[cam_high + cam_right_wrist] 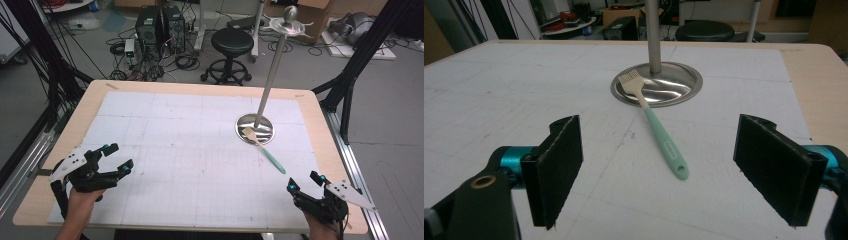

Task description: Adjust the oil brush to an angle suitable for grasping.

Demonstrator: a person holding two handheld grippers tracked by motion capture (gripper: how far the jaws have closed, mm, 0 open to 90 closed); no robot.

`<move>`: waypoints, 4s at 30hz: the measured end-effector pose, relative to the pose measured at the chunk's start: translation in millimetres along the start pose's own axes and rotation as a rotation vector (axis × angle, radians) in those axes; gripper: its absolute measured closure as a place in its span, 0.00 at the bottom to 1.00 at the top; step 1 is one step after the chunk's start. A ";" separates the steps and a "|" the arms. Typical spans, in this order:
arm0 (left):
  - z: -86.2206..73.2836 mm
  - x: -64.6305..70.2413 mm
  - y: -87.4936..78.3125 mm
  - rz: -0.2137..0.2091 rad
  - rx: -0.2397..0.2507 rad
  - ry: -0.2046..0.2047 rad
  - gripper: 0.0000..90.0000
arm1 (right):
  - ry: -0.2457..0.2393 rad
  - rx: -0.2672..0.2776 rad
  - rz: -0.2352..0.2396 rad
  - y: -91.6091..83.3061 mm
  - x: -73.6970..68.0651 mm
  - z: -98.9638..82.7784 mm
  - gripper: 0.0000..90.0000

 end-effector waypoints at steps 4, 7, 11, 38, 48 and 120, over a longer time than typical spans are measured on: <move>-1.4 -1.5 1.2 0.005 -0.009 -0.002 0.20 | 0.002 -0.010 0.009 7.8 0.2 0.4 0.20; -1.9 -2.2 2.5 0.010 -0.012 -0.004 0.20 | -0.006 -0.020 0.018 14.4 -2.1 2.2 0.20; -1.7 -3.3 2.9 0.009 -0.009 -0.008 0.20 | -0.013 -0.021 0.019 20.7 -3.1 4.7 0.20; -9.8 0.6 10.5 -0.016 -0.066 0.006 0.20 | -0.105 -0.280 0.024 139.6 0.9 34.7 0.60; -10.8 -0.4 8.8 -0.017 -0.074 0.009 0.20 | -0.123 -0.416 0.021 172.0 2.1 23.7 0.69; -11.6 -4.5 6.0 0.002 -0.083 -0.002 0.21 | -0.672 -0.602 0.713 166.5 -218.3 -1.9 0.91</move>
Point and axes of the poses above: each handheld gripper's, and its own axes: y roughly forward along the jaws, z roughly out of its top, x roughly to its right, the point moved 8 cm from there along y, roughly forward along the jaws, and after that the axes turned 12 degrees about -x, right-handed, at the moved point
